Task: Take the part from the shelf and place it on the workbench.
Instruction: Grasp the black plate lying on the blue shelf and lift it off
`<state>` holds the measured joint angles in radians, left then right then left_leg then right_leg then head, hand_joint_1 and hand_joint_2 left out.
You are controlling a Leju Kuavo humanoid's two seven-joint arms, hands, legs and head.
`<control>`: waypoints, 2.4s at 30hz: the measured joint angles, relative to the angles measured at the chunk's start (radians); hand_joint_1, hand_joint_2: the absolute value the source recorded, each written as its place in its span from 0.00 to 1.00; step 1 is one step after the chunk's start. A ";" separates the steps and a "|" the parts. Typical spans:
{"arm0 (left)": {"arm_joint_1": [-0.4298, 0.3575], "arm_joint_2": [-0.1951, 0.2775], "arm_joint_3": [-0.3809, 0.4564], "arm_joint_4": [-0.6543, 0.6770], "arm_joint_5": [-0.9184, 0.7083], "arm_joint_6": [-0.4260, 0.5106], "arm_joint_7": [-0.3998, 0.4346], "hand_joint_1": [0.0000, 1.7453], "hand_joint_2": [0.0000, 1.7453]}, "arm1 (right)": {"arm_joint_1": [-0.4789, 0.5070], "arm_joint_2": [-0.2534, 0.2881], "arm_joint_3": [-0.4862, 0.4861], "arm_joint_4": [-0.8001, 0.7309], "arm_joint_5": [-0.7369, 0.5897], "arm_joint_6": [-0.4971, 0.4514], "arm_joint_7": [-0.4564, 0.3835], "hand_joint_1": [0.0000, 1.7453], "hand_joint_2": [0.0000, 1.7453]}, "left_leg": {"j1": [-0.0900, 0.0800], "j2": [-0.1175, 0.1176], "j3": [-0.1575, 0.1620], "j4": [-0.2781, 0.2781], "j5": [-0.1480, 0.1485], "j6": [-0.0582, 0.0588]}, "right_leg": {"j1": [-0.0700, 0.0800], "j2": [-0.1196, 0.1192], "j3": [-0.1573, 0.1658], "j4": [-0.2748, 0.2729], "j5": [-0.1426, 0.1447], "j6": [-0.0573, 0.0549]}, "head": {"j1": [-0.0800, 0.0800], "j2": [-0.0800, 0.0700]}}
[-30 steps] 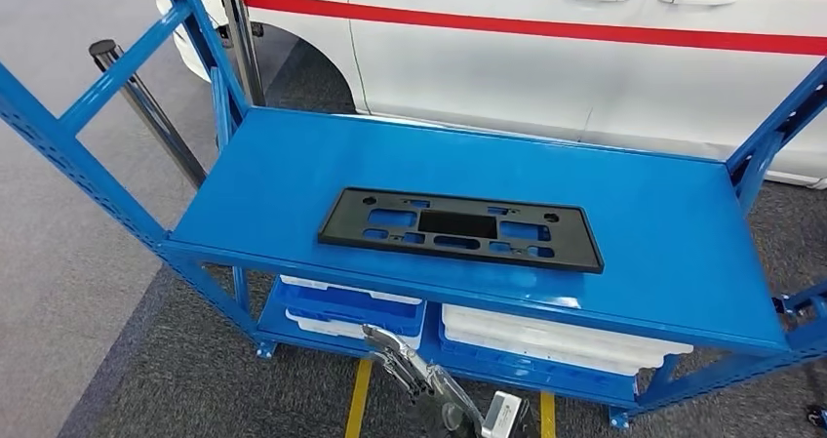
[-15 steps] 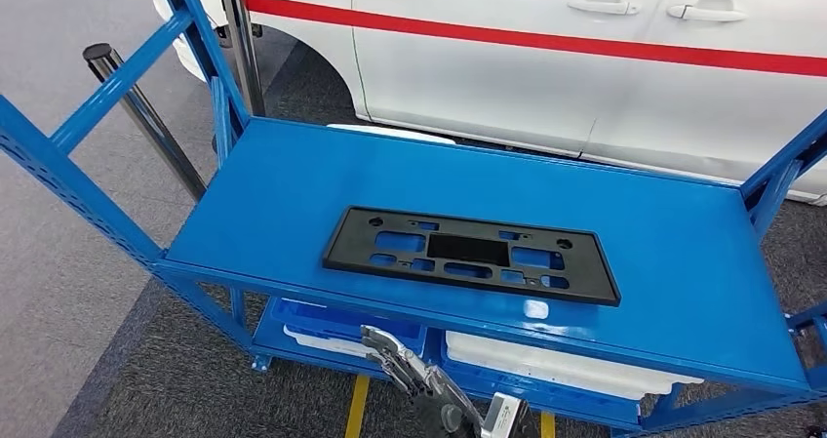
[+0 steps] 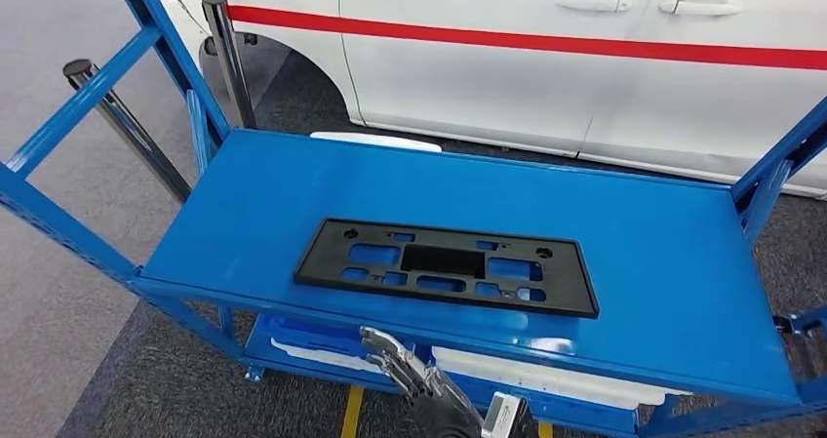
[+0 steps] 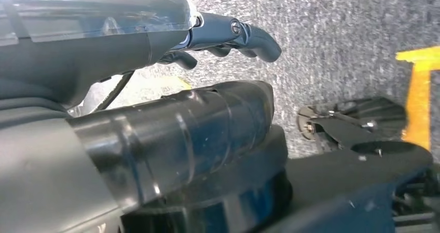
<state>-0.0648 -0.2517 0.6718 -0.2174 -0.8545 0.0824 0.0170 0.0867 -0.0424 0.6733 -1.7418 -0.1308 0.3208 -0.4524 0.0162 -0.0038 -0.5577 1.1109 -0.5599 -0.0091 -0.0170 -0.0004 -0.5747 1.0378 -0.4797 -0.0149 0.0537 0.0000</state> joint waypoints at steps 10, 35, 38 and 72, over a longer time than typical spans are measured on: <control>0.001 0.000 0.000 0.000 0.000 0.000 0.000 0.00 0.00 | 0.000 0.000 0.000 0.001 0.000 0.000 0.000 0.00 1.00 | -0.017 0.000 -0.012 -0.076 0.060 0.031 | 0.016 0.002 0.013 0.001 -0.013 -0.002 | 0.000 0.000; 0.001 0.007 0.024 0.000 -0.023 -0.006 0.018 0.00 0.00 | -0.196 -0.003 0.130 0.040 1.031 -0.681 0.296 0.00 1.00 | -0.004 0.000 -0.127 0.178 -0.034 -0.005 | 0.004 0.002 -0.001 -0.014 0.009 -0.007 | 0.001 0.000; -0.002 0.014 0.025 0.000 -0.028 -0.010 0.019 0.00 0.00 | -0.238 -0.003 0.178 0.056 1.166 -0.701 0.319 0.00 1.00 | -0.006 0.000 -0.042 -0.004 0.066 0.004 | 0.005 0.001 0.007 -0.013 0.004 -0.002 | 0.001 0.000; -0.001 0.120 0.054 0.000 -0.062 -0.035 -0.016 0.00 0.00 | -0.404 -0.116 0.258 0.220 1.370 -0.652 0.574 0.00 1.00 | -0.011 -0.002 -0.013 -0.092 0.092 0.017 | 0.011 0.003 -0.005 -0.013 0.011 0.013 | 0.001 0.000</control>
<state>-0.0658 -0.1312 0.7257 -0.2174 -0.9167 0.0477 0.0006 -0.3170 -0.1587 0.9316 -1.5219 1.2388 -0.3309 0.1217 0.0048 -0.0059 -0.5708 1.0193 -0.4678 0.0084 -0.0060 0.0027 -0.5797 1.0247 -0.4689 -0.0019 0.0544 0.0000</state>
